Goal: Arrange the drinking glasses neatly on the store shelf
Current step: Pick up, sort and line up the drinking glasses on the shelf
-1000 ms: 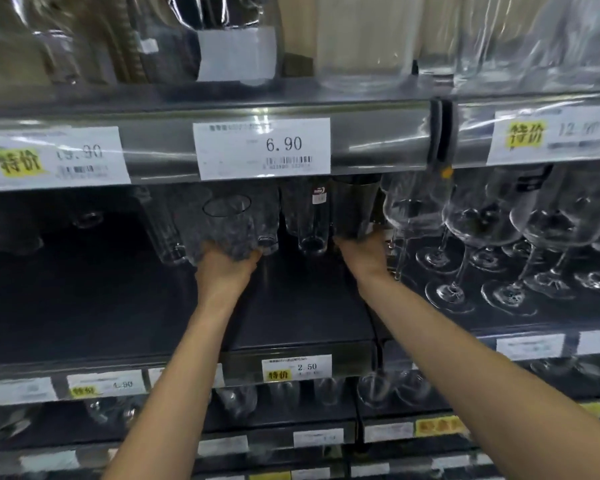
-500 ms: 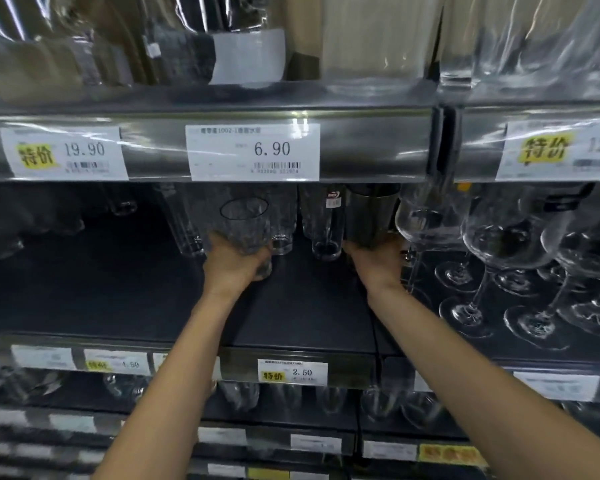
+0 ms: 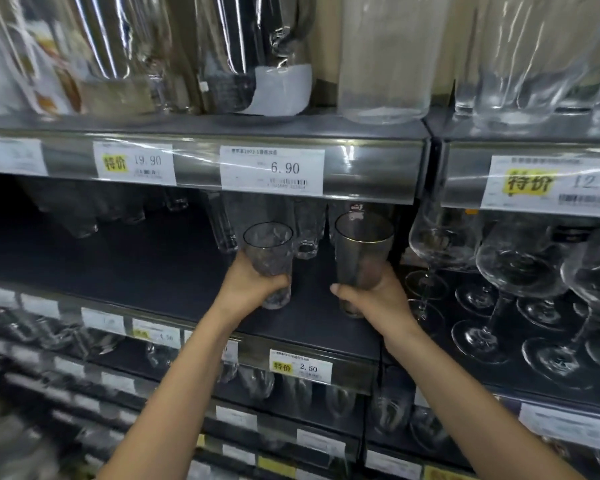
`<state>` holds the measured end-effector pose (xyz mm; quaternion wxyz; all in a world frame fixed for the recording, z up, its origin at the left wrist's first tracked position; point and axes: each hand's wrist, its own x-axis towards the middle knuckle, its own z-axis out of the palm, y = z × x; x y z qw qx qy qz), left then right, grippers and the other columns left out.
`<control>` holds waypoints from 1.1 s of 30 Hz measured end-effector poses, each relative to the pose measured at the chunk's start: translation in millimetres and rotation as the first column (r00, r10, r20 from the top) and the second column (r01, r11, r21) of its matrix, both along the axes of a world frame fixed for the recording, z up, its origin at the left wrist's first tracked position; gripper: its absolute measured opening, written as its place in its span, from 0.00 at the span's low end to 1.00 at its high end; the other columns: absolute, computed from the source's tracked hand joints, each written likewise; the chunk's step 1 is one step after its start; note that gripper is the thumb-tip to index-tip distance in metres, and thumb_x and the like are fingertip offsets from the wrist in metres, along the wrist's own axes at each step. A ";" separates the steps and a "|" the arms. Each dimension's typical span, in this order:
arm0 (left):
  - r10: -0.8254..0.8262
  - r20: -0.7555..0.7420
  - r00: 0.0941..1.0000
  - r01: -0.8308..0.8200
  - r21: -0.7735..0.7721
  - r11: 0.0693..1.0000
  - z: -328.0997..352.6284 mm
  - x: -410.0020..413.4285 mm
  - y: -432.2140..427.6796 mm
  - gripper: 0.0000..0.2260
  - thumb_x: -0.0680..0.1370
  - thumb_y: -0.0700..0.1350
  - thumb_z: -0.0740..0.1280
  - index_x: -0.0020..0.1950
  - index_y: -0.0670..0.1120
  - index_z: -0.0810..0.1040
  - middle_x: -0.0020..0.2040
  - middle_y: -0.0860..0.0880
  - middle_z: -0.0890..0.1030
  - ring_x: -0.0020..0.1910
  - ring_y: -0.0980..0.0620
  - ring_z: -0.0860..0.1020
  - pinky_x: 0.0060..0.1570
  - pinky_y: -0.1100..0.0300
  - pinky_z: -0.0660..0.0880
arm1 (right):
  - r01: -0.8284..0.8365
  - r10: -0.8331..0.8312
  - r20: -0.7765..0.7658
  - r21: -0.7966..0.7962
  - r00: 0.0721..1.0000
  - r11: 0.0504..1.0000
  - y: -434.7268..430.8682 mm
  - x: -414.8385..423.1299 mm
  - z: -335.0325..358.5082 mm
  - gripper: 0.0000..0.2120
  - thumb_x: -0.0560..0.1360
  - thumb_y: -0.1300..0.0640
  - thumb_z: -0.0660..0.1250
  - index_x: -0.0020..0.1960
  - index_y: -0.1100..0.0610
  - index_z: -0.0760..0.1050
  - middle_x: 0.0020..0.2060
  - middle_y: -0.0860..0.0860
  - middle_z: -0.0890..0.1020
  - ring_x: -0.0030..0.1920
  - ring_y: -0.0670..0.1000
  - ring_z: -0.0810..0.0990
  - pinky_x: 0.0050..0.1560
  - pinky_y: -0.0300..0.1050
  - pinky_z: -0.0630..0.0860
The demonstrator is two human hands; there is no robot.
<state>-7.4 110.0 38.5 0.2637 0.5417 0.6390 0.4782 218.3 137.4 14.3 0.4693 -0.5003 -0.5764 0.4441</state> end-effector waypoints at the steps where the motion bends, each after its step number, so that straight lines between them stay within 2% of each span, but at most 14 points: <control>1: 0.025 0.021 0.999 -0.026 0.023 0.999 -0.3 -0.5 -5.5 0.15 0.65 0.38 0.76 0.51 0.41 0.81 0.45 0.47 0.86 0.47 0.51 0.85 0.50 0.51 0.81 | -0.040 0.040 0.001 0.001 0.999 0.999 -2.6 -1.0 -0.9 0.21 0.67 0.59 0.79 0.55 0.51 0.74 0.44 0.45 0.82 0.41 0.41 0.82 0.37 0.35 0.74; 3: 0.078 0.072 0.994 -0.083 0.063 0.995 1.3 -3.8 -20.5 0.19 0.64 0.41 0.78 0.53 0.42 0.79 0.46 0.47 0.85 0.48 0.52 0.84 0.51 0.49 0.82 | -0.112 0.112 0.012 0.013 0.994 0.994 -12.2 -8.0 3.7 0.21 0.67 0.58 0.79 0.55 0.51 0.74 0.44 0.45 0.82 0.44 0.45 0.81 0.40 0.37 0.73; 5: 0.124 0.167 0.978 -0.143 0.107 0.984 5.5 -5.6 -43.4 0.22 0.65 0.40 0.78 0.57 0.43 0.77 0.49 0.47 0.85 0.50 0.53 0.84 0.52 0.53 0.81 | -0.192 0.192 0.013 0.023 0.981 0.981 -21.3 -18.2 8.2 0.22 0.66 0.58 0.79 0.55 0.52 0.74 0.45 0.46 0.82 0.46 0.46 0.81 0.44 0.39 0.73; 7: 0.175 0.267 0.948 -0.222 0.159 0.962 9.0 -8.5 -72.7 0.27 0.67 0.42 0.79 0.62 0.49 0.74 0.54 0.50 0.84 0.54 0.55 0.82 0.53 0.59 0.79 | -0.290 0.290 0.002 0.027 0.957 0.957 -34.1 -31.3 15.9 0.22 0.67 0.60 0.79 0.56 0.50 0.73 0.45 0.46 0.82 0.44 0.46 0.81 0.42 0.37 0.74; 10: 0.243 0.351 0.904 -0.327 0.202 0.923 11.4 -18.5 -122.7 0.29 0.68 0.47 0.80 0.62 0.60 0.71 0.57 0.58 0.82 0.57 0.60 0.80 0.57 0.60 0.76 | -0.450 0.452 -0.045 0.050 0.891 0.891 -59.8 -58.9 25.4 0.24 0.67 0.62 0.79 0.57 0.47 0.72 0.45 0.47 0.82 0.43 0.45 0.82 0.41 0.33 0.75; 12: 0.302 0.407 0.862 -0.407 0.200 0.891 8.3 -30.6 -154.1 0.32 0.64 0.51 0.81 0.65 0.57 0.71 0.56 0.55 0.83 0.56 0.55 0.82 0.56 0.57 0.78 | -0.531 0.532 -0.108 0.039 0.840 0.846 -77.5 -84.1 26.9 0.25 0.67 0.60 0.79 0.60 0.50 0.73 0.46 0.51 0.82 0.45 0.45 0.82 0.45 0.35 0.77; 14: 0.370 0.439 0.819 -0.490 0.200 0.848 7.5 -45.5 -186.6 0.35 0.62 0.52 0.82 0.66 0.53 0.72 0.55 0.52 0.84 0.54 0.52 0.83 0.51 0.59 0.80 | -0.604 0.592 -0.209 0.010 0.778 0.797 -97.5 -112.8 26.0 0.25 0.66 0.56 0.80 0.59 0.55 0.75 0.46 0.53 0.82 0.45 0.47 0.82 0.47 0.38 0.78; 17: 0.447 0.448 0.774 -0.574 0.200 0.794 4.5 -71.7 -232.8 0.36 0.61 0.56 0.79 0.67 0.50 0.73 0.56 0.50 0.84 0.55 0.51 0.83 0.52 0.58 0.80 | -0.712 0.654 -0.349 -0.059 0.671 0.700 -127.6 -153.2 22.5 0.30 0.62 0.52 0.78 0.60 0.60 0.74 0.46 0.56 0.83 0.45 0.57 0.84 0.47 0.49 0.81; 20: 0.513 0.452 0.730 -0.646 0.211 0.733 4.6 -95.6 -276.4 0.36 0.60 0.55 0.78 0.65 0.48 0.74 0.54 0.49 0.85 0.53 0.51 0.84 0.48 0.62 0.80 | -0.782 0.691 -0.405 -0.106 0.599 0.615 -158.3 -191.8 18.0 0.29 0.63 0.51 0.77 0.61 0.55 0.72 0.46 0.56 0.86 0.44 0.62 0.86 0.51 0.60 0.82; 23: 0.545 0.497 0.675 -0.698 0.191 0.690 1.0 -125.5 -313.5 0.35 0.61 0.50 0.79 0.66 0.45 0.73 0.56 0.43 0.84 0.54 0.43 0.84 0.52 0.51 0.81 | -0.826 0.743 -0.383 -0.114 0.549 0.552 -185.9 -232.8 15.1 0.37 0.58 0.43 0.79 0.63 0.54 0.73 0.45 0.54 0.86 0.45 0.59 0.86 0.57 0.65 0.79; 25: 0.569 0.517 0.640 -0.733 0.189 0.653 -1.8 -149.8 -335.5 0.39 0.61 0.52 0.79 0.69 0.43 0.72 0.57 0.40 0.83 0.55 0.39 0.83 0.56 0.42 0.80 | -0.850 0.761 -0.394 -0.118 0.515 0.513 -201.4 -261.1 14.7 0.39 0.58 0.42 0.78 0.65 0.55 0.73 0.43 0.53 0.86 0.42 0.57 0.85 0.54 0.63 0.81; 28: 0.594 0.546 0.591 -0.774 0.177 0.608 -3.2 -191.8 -362.9 0.40 0.60 0.54 0.80 0.68 0.43 0.72 0.58 0.40 0.83 0.56 0.39 0.83 0.59 0.37 0.77 | -0.876 0.768 -0.431 -0.136 0.474 0.463 -221.3 -305.8 14.2 0.37 0.62 0.47 0.77 0.67 0.54 0.69 0.44 0.55 0.86 0.40 0.57 0.84 0.50 0.58 0.82; 30: 0.598 0.549 0.584 -0.779 0.172 0.603 -2.6 -220.7 -374.2 0.39 0.61 0.54 0.79 0.68 0.42 0.72 0.57 0.40 0.83 0.55 0.39 0.83 0.58 0.37 0.77 | -0.885 0.776 -0.433 -0.144 0.458 0.443 -231.1 -336.1 15.2 0.36 0.61 0.46 0.78 0.65 0.53 0.68 0.44 0.55 0.85 0.41 0.57 0.83 0.51 0.58 0.81; 33: 0.593 0.544 0.594 -0.771 0.175 0.612 -0.1 -270.6 -384.0 0.37 0.61 0.54 0.78 0.66 0.41 0.73 0.56 0.40 0.84 0.55 0.39 0.83 0.59 0.37 0.77 | -0.885 0.769 -0.445 -0.149 0.459 0.442 -242.8 -386.8 16.3 0.29 0.63 0.49 0.76 0.60 0.50 0.71 0.43 0.56 0.84 0.39 0.58 0.82 0.49 0.58 0.81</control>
